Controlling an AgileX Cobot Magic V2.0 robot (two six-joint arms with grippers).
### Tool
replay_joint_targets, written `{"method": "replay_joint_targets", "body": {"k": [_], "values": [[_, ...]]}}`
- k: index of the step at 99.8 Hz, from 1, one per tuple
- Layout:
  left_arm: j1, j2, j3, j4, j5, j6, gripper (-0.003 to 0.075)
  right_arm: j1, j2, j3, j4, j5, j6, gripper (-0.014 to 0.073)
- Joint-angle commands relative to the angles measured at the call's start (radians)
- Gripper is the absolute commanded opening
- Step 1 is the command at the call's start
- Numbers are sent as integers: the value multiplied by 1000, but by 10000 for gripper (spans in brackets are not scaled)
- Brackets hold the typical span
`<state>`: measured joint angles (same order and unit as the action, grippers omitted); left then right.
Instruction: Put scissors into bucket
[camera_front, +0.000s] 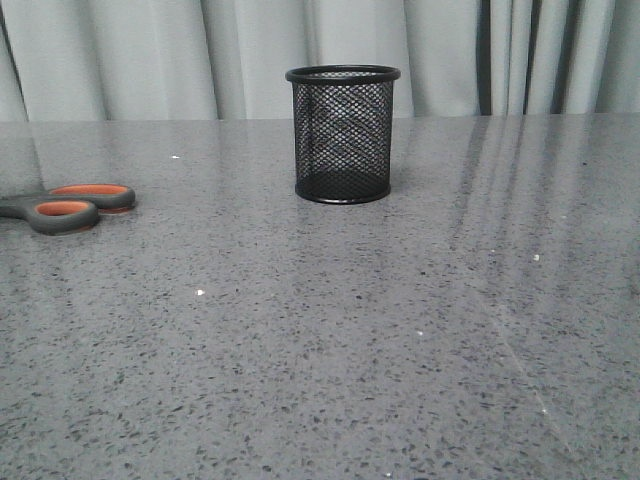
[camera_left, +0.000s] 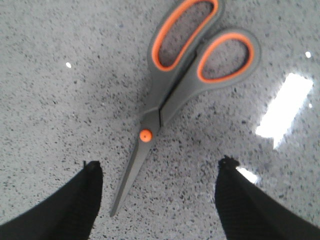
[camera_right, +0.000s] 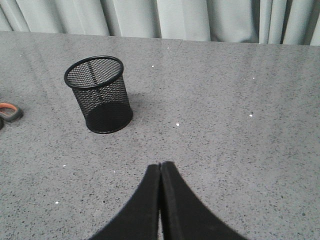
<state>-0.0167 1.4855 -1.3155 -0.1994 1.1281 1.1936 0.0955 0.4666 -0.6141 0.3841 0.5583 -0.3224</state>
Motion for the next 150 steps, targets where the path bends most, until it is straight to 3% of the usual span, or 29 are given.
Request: {"method": "replay_joint_targets", "body": {"k": [1,10,17,150], "values": [[53,-30,-32,-129,11,148,459,7,15,-38,4,-61,-11,-58],[84,-30,-32,-187,39,333,459,7,15,-38,4,-61,-11,-58],[88,-27,-32,-191,39,374,456,7,15,-38,4,-61,-11,-58],[70,286,-132,-128,-7,424,438,7,15,-38,4,24,-11,-58]]}}
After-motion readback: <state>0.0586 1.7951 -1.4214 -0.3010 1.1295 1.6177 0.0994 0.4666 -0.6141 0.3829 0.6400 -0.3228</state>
